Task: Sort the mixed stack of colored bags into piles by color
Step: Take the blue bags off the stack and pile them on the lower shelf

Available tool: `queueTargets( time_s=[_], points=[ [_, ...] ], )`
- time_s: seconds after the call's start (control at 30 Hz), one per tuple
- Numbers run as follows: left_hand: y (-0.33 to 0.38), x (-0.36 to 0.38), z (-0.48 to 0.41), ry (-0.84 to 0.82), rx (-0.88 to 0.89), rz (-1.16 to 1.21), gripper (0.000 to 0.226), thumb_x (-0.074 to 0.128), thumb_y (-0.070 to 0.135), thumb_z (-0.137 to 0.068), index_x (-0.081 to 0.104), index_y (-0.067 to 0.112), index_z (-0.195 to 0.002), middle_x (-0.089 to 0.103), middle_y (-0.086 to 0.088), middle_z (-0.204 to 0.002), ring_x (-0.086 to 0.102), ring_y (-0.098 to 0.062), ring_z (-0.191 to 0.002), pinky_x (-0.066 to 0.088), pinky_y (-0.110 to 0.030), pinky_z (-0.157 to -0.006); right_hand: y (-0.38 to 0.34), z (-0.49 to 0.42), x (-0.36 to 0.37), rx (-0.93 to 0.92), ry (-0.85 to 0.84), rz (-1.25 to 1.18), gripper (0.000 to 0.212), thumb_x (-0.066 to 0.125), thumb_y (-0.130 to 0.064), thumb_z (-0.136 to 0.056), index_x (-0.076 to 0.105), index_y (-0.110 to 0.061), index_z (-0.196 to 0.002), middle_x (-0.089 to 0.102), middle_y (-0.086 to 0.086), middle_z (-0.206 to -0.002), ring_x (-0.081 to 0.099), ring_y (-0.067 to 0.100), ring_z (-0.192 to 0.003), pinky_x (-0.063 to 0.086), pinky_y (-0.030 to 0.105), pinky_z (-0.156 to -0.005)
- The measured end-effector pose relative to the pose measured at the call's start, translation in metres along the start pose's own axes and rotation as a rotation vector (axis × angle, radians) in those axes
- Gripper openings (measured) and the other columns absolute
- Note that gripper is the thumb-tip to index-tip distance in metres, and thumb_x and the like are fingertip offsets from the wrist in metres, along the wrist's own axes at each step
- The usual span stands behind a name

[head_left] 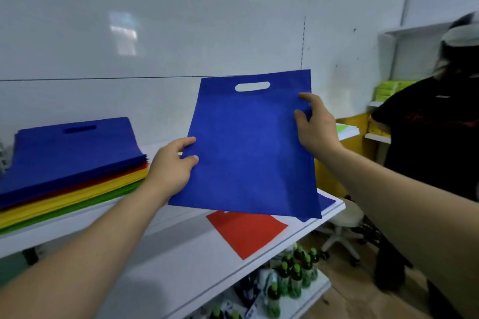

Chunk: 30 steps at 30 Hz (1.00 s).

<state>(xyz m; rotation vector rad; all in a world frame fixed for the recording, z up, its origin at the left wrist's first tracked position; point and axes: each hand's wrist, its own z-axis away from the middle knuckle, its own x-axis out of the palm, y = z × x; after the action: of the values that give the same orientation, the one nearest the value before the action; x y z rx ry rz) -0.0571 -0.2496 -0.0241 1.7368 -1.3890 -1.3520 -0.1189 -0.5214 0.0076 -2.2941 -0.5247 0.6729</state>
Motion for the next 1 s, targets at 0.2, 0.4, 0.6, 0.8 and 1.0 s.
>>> queueTargets(
  time_s=[0.2,0.4,0.6,0.8,1.0],
  points=[
    [0.044,0.121,0.036,-0.113,-0.02,0.09,0.048,0.061,0.008,-0.089,0.051,0.02,-0.134,0.06,-0.004,-0.112,0.063,-0.02,-0.089,0.05,-0.026,-0.073,0.073,0.002,-0.103,0.054,0.019,0.09,0.04,0.045,-0.021,-0.101,0.039,-0.025,-0.14,0.047,-0.012,-0.088,0.046,0.003,-0.069,0.034,0.012,-0.052],
    [0.069,0.241,0.066,-0.228,-0.022,0.022,0.052,0.061,0.003,-0.087,0.049,0.016,-0.136,0.06,-0.007,-0.116,0.06,-0.02,-0.091,0.049,-0.03,-0.084,0.155,0.012,-0.197,0.124,0.019,0.201,0.041,0.045,-0.022,-0.101,0.039,-0.024,-0.141,0.052,-0.009,-0.089,0.048,0.006,-0.067,0.043,0.017,-0.056],
    [0.084,0.32,0.087,-0.333,-0.045,-0.015,0.053,0.061,0.003,-0.088,0.047,0.013,-0.138,0.056,-0.014,-0.127,0.059,-0.026,-0.104,0.046,-0.03,-0.087,0.219,0.018,-0.264,0.199,0.026,0.297,0.041,0.046,-0.024,-0.099,0.04,-0.022,-0.14,0.057,0.008,-0.119,0.049,0.011,-0.087,0.04,0.025,-0.076],
    [0.076,0.369,0.08,-0.38,-0.05,-0.026,0.053,0.061,0.005,-0.088,0.047,0.014,-0.138,0.053,-0.011,-0.133,0.056,-0.026,-0.113,0.046,-0.034,-0.095,0.262,0.015,-0.28,0.258,0.026,0.333,0.043,0.048,-0.024,-0.099,0.04,-0.021,-0.141,0.056,0.006,-0.124,0.055,0.021,-0.103,0.044,0.03,-0.089],
    [0.034,0.406,0.046,-0.38,-0.079,-0.035,0.052,0.061,0.004,-0.088,0.048,0.013,-0.137,0.053,-0.006,-0.129,0.051,-0.014,-0.097,0.041,-0.024,-0.08,0.312,-0.013,-0.244,0.288,-0.032,0.373,0.043,0.047,-0.025,-0.099,0.039,-0.021,-0.141,0.057,0.008,-0.122,0.057,0.025,-0.106,0.048,0.035,-0.09]
  ],
)
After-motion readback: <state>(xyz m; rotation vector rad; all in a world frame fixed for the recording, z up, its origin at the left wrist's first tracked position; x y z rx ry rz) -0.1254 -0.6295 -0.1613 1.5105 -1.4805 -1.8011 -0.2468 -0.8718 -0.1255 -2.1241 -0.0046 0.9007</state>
